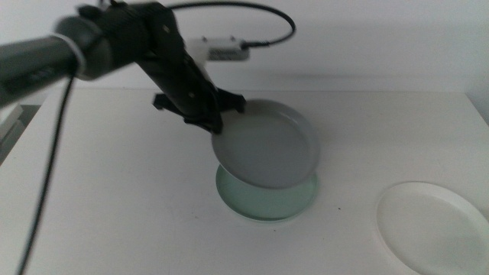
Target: Stack the three bowls on top of each other.
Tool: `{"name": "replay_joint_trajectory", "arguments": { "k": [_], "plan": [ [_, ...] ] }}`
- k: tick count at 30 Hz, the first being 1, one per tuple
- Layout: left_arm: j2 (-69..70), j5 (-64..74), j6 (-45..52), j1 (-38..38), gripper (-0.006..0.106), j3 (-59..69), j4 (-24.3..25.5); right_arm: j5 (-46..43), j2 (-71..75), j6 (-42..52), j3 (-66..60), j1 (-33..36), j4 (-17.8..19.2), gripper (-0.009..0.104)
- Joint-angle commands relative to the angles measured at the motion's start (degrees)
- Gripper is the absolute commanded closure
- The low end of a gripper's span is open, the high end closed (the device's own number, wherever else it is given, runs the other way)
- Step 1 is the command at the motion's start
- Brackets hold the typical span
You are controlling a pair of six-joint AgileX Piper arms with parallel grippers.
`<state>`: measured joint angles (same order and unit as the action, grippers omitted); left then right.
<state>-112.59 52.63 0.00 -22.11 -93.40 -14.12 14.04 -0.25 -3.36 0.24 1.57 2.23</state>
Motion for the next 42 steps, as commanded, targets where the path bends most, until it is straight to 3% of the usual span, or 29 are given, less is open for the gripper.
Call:
{"name": "replay_joint_trajectory", "arguments": {
  "k": [1, 14, 18, 24, 29, 31, 42],
  "plan": [
    [-2.0, -1.8, -1.6, -0.9, 0.102, 0.2, -0.8, -0.4, 0.3, 0.2, -0.2, -0.4, 0.2, 0.003],
    [-7.4, -2.6, -0.9, -1.3, 0.102, 0.2, -2.4, -0.4, 0.3, 0.2, -0.2, -0.4, 0.2, 0.003],
    [-7.7, -2.1, -1.7, -1.3, 0.096, 0.2, -2.2, -0.4, 0.3, 0.2, -0.2, -0.4, 0.2, 0.003],
    [-7.0, 0.4, 0.5, -1.2, 0.066, 0.2, -2.2, -0.4, 0.3, 0.2, -0.2, -0.4, 0.2, 0.003],
    [0.2, 2.9, 2.8, -1.1, 0.019, 0.2, -1.7, -0.4, 0.3, 0.2, -0.2, -0.4, 0.2, 0.003],
    [5.4, 3.9, 4.2, -0.9, 0.007, 0.2, -1.8, -0.4, 0.3, 0.2, -0.2, -0.4, 0.2, 0.003],
    [36.3, 8.5, 18.2, -0.7, 0.007, 7.9, -10.7, -0.4, 0.3, 0.2, -0.2, -0.4, 0.2, 0.003]
  ]
}}
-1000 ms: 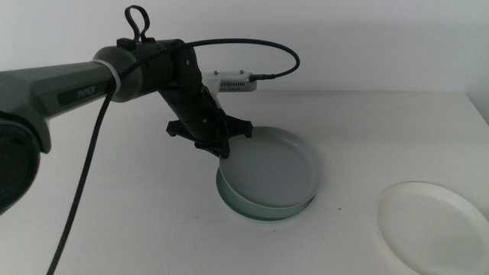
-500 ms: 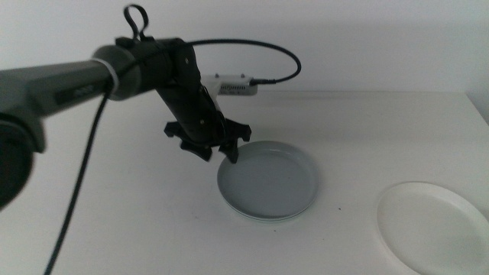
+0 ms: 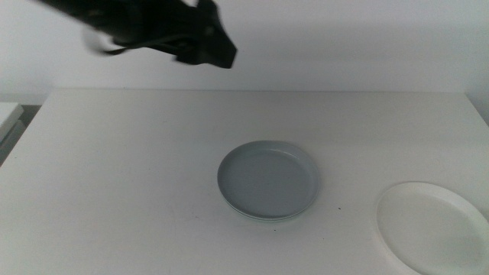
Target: Stack the three bowls on top of each other.
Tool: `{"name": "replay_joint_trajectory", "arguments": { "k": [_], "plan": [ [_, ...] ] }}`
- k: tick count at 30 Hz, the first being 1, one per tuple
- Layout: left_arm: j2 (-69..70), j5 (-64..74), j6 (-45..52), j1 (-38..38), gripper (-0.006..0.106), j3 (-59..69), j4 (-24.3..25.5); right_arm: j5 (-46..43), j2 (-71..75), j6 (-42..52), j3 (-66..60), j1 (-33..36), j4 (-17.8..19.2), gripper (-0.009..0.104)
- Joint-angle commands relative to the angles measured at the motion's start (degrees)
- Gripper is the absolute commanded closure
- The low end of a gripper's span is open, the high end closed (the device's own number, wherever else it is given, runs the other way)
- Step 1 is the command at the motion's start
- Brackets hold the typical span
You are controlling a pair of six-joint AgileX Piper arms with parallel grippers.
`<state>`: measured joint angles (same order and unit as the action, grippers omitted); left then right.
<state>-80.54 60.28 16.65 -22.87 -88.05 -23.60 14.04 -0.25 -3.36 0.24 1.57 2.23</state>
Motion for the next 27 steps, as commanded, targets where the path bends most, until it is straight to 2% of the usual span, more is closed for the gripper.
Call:
{"name": "replay_joint_trajectory", "arguments": {
  "k": [1, 7, 10, 27],
  "plan": [
    [7.4, 0.3, 1.5, 0.0, 0.007, 5.0, -1.4, -0.4, 0.3, 0.2, -0.2, -0.4, 0.2, 0.003],
    [23.7, -4.7, 2.5, 0.0, 0.007, 18.8, -2.1, -0.4, 0.3, 0.2, -0.2, -0.4, 0.2, 0.003],
    [28.2, -5.0, 2.5, 0.0, 0.007, 21.7, -2.5, -0.4, 0.3, 0.2, -0.2, -0.4, 0.2, 0.003],
    [29.4, -7.5, 2.5, 0.0, 0.007, 22.1, -3.9, -0.4, 0.3, 0.2, -0.2, -0.4, 0.2, 0.003]
  ]
}}
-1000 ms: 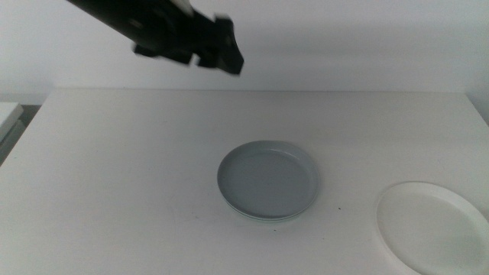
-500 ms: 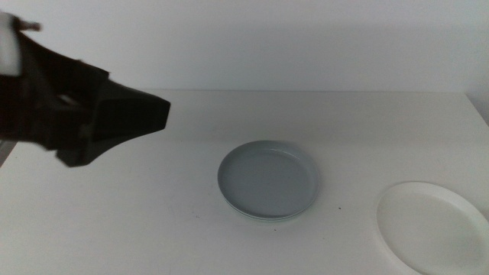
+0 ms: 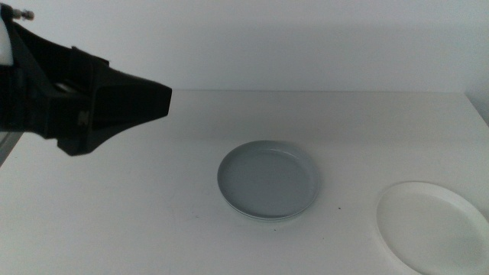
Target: Stack the three bowls on top of each other.
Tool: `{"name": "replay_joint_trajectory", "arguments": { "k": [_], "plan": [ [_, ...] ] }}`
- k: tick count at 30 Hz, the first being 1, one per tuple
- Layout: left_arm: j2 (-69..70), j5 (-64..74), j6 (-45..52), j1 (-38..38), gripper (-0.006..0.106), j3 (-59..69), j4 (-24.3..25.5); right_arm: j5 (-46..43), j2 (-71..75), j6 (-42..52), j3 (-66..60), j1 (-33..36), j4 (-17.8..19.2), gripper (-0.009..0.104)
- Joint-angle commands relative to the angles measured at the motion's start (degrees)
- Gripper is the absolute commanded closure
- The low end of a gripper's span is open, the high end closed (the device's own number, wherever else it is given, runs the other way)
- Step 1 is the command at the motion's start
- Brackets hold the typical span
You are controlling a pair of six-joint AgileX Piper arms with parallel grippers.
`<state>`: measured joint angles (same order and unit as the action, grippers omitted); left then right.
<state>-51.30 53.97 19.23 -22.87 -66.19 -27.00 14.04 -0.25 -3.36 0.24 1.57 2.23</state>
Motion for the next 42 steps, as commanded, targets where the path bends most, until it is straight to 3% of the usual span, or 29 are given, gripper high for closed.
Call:
{"name": "replay_joint_trajectory", "arguments": {
  "k": [1, 11, 12, 15, 20, 28, 39, 42],
  "plan": [
    [0.2, -1.6, -0.1, 0.0, 0.007, 0.2, -0.5, -0.4, 0.3, 0.2, -0.2, -0.4, 0.2, 0.003],
    [0.2, -3.3, 0.0, 0.0, 0.007, 0.2, 0.2, -0.4, 0.3, 0.2, -0.2, -0.4, 0.2, 0.003],
    [0.2, -3.3, 0.1, 0.0, 0.007, 0.2, 0.1, -2.8, 0.3, 0.0, -0.2, -0.4, 1.7, 0.003],
    [0.2, -3.3, 0.1, 0.0, 0.007, 0.2, 0.1, -2.5, 0.3, -7.2, 0.1, -0.4, 0.8, 0.003],
    [0.2, -3.4, 0.1, 0.0, 0.007, 0.2, 0.6, -0.6, -5.8, -9.2, 8.0, -0.4, 0.4, 0.003],
    [0.2, -3.4, 0.1, 0.0, 0.007, 0.2, 0.6, 28.7, -28.9, -12.3, 32.0, -0.4, -1.0, 0.003],
    [0.2, -3.5, 0.1, 0.0, 0.007, 0.2, 0.6, 30.2, -36.1, -11.6, 41.6, -0.4, -2.8, 0.003],
    [0.2, -3.5, 0.1, 0.0, 0.007, 0.2, 0.6, 35.1, -37.2, -14.1, 43.8, -0.4, 0.4, 0.003]
  ]
}}
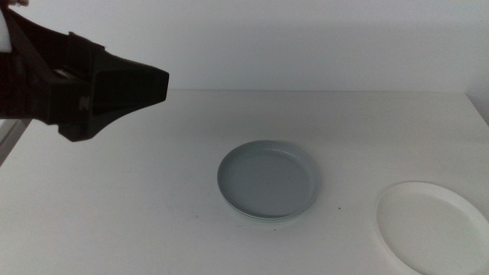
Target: Stack the three bowls on top of each other.
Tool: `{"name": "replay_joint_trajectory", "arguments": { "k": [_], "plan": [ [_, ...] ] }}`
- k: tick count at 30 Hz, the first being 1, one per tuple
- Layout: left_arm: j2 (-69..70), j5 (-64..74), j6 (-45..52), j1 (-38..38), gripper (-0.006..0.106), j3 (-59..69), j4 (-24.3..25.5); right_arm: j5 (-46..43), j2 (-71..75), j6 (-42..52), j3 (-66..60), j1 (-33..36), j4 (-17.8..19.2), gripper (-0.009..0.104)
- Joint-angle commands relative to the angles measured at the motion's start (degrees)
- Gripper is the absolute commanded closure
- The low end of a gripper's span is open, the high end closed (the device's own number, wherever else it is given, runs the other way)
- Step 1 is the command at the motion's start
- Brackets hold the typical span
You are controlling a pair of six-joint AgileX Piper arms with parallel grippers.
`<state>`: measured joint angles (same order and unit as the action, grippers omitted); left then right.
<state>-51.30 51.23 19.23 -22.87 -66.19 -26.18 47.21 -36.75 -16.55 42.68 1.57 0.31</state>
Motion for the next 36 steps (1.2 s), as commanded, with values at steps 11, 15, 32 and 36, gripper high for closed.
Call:
{"name": "replay_joint_trajectory", "arguments": {
  "k": [11, 15, 32, 36],
  "plan": [
    [0.2, -0.9, 0.2, 0.0, 0.007, 0.2, -0.2, 12.6, -25.6, -1.6, 11.1, -0.4, 12.7, 0.004],
    [0.2, -0.9, 0.2, 0.0, 0.007, 0.2, -0.2, 9.2, -36.3, 0.5, 11.3, -2.8, 11.0, 0.004],
    [0.2, -0.9, 0.2, 0.0, 0.007, 0.2, -0.2, -4.8, -63.6, 9.3, 11.8, -16.3, -0.3, 0.021],
    [0.2, -0.9, 0.2, 0.0, 0.007, 0.2, -0.2, -5.1, -65.8, 9.6, 11.8, -16.3, -1.0, 0.033]
  ]
}}
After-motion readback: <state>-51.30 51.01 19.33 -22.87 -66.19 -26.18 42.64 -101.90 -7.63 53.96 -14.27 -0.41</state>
